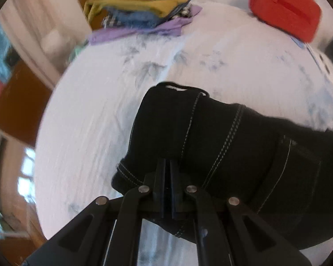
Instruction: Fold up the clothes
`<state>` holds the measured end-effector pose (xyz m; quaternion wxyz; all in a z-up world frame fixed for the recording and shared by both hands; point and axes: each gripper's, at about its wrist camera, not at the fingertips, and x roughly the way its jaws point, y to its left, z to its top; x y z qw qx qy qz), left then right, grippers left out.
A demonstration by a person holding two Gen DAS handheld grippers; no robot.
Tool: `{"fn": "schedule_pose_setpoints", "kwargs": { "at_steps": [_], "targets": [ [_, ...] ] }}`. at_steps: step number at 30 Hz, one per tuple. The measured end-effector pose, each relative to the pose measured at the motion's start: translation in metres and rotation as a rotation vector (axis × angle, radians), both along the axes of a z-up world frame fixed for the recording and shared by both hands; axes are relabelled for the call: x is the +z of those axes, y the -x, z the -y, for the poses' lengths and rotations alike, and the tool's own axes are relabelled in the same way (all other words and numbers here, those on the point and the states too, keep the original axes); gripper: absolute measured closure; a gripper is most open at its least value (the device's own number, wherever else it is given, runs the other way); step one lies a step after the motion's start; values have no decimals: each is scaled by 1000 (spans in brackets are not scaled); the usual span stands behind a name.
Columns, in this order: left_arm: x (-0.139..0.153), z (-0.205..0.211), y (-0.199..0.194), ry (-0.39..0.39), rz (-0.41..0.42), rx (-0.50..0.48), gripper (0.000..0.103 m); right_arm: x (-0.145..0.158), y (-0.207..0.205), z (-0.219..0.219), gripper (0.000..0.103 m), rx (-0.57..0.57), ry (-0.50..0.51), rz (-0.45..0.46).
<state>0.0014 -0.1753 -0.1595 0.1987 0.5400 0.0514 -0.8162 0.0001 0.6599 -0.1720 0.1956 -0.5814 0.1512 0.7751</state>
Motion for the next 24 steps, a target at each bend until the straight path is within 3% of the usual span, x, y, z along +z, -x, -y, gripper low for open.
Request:
{"fn": "schedule_pose_setpoints", "kwargs": {
  "at_steps": [1,2,4,7,11,13,15,16,18,19,21,24],
  "targets": [
    [0,-4,1,30,12,-8,99,3,-1,3,50,6,-2,-7],
    [-1,-7,2,53,19,-13,99,8,-2,8,79,17,-15,-12],
    [0,-5,2,41,16,-4,99,25,-1,30,100,90,-125,-13],
    [4,2,2,-2,4,13,99,59,-1,46,100,135,-213,-105],
    [18,8,1,-36,-19,31,99,73,8,28,100,68,-244,-181],
    [32,9,-1,-62,-59,31,99,64,12,12,95,13,-193,-180],
    [44,10,-4,-87,-88,28,98,57,6,4,81,-33,-141,-185],
    [48,10,-5,-101,-98,27,89,54,1,3,77,-53,-115,-190],
    [51,12,-9,-134,-104,29,40,49,-11,1,47,-93,-63,-198],
    [52,12,-12,-147,-105,31,0,47,-17,0,31,-112,-37,-202],
    [54,12,-17,-149,-124,38,0,42,-29,-3,23,-152,15,-211],
    [50,17,-19,-141,-120,45,0,39,-47,2,22,-195,79,-234]
  ]
}}
